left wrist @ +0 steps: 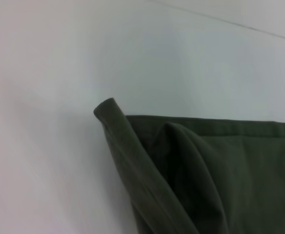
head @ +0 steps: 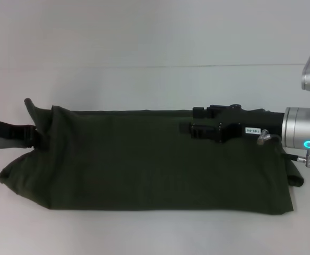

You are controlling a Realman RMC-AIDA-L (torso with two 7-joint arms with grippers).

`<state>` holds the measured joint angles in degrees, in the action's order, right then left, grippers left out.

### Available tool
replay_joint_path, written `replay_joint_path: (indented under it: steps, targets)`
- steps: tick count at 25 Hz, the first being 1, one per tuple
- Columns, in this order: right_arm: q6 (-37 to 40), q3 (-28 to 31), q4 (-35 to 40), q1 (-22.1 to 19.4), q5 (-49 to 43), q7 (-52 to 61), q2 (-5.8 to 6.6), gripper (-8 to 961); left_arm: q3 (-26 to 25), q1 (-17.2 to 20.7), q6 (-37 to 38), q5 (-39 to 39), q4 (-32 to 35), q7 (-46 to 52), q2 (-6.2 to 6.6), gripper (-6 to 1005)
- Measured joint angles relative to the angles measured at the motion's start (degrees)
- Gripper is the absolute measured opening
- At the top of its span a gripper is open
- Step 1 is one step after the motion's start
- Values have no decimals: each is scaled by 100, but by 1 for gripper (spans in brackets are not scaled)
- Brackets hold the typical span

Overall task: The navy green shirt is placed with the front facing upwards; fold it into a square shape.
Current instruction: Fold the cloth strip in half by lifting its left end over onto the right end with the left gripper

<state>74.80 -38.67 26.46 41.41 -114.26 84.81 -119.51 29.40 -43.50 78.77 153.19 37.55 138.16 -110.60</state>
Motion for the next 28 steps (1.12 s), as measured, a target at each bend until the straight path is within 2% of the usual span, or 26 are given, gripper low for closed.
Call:
replay_joint_path:
  steps: [13, 21, 28]
  targets:
    - [-282, -136, -28, -7, -26, 0, 0, 716, -378, 163, 547, -930, 136, -293, 42, 50]
    - [-776, -839, -117, 2, -19, -16, -48, 713, -415, 212, 646, -1401, 90, -388, 9, 51]
    - [-1188, -1178, -534, 247, 21, -164, -107, 692, -455, 311, 807, -1875, 83, -506, -4, 51]
